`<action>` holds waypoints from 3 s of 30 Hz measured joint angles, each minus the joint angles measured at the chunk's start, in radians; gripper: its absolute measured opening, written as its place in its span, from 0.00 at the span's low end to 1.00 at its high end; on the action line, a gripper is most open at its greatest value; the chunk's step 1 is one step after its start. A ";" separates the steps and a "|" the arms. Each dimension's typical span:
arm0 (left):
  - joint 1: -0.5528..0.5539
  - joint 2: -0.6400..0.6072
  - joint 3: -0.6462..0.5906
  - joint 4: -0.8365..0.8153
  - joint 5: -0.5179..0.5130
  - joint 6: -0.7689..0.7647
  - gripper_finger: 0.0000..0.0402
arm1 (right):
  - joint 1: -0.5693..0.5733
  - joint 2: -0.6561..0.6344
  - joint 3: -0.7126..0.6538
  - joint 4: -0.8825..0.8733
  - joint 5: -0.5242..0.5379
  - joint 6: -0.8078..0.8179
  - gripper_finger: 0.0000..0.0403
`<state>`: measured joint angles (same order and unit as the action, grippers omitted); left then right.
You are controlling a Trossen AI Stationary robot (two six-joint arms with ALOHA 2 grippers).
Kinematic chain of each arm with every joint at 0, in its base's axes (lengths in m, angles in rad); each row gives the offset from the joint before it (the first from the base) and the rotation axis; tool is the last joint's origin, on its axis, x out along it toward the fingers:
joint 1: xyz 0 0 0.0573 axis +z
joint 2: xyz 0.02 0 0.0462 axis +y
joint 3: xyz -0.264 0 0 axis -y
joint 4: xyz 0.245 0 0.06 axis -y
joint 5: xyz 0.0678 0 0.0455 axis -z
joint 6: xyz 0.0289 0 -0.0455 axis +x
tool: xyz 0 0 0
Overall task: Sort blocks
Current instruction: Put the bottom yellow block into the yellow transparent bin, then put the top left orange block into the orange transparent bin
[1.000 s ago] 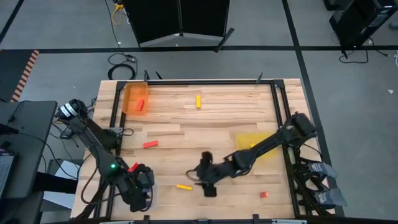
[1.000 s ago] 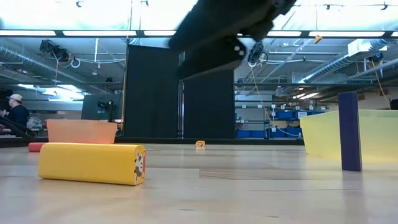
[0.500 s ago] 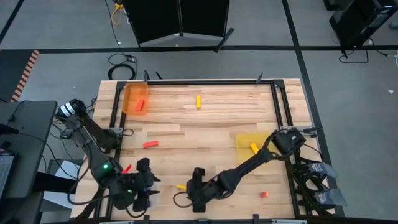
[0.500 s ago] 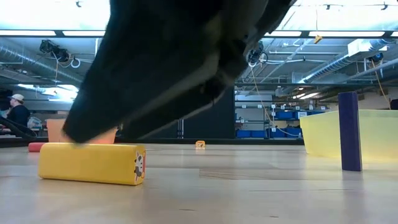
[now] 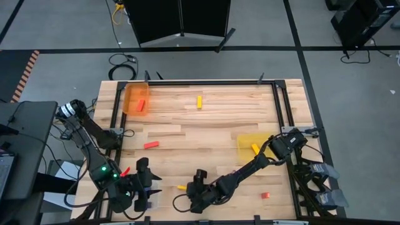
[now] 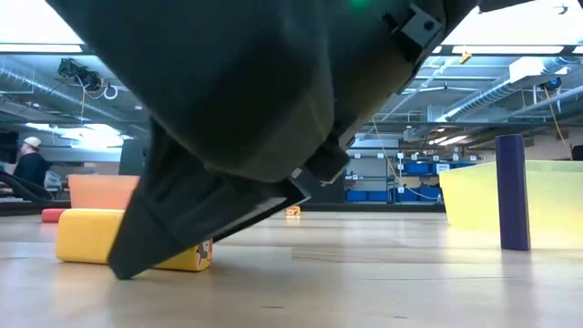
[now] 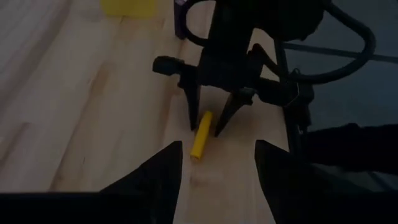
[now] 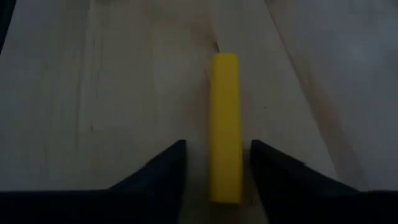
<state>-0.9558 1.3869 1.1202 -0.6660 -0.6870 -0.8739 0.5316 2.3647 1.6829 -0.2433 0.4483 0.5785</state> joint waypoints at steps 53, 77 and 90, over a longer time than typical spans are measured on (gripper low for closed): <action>0.735 -0.177 -0.300 -0.278 0.286 0.195 0.52 | 0.046 -1.148 -0.966 -0.661 0.136 0.688 0.68; 0.825 -0.179 -0.637 0.022 0.571 0.324 0.52 | 0.033 -1.139 -0.856 -0.262 0.214 0.281 0.72; 0.824 -0.182 -0.680 0.047 0.516 0.266 0.31 | -0.005 -1.139 -0.856 -0.119 0.216 0.160 0.71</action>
<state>-0.1322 1.2053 0.4400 -0.6191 -0.1713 -0.6080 0.5270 1.2255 0.8268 -0.3624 0.6645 0.7389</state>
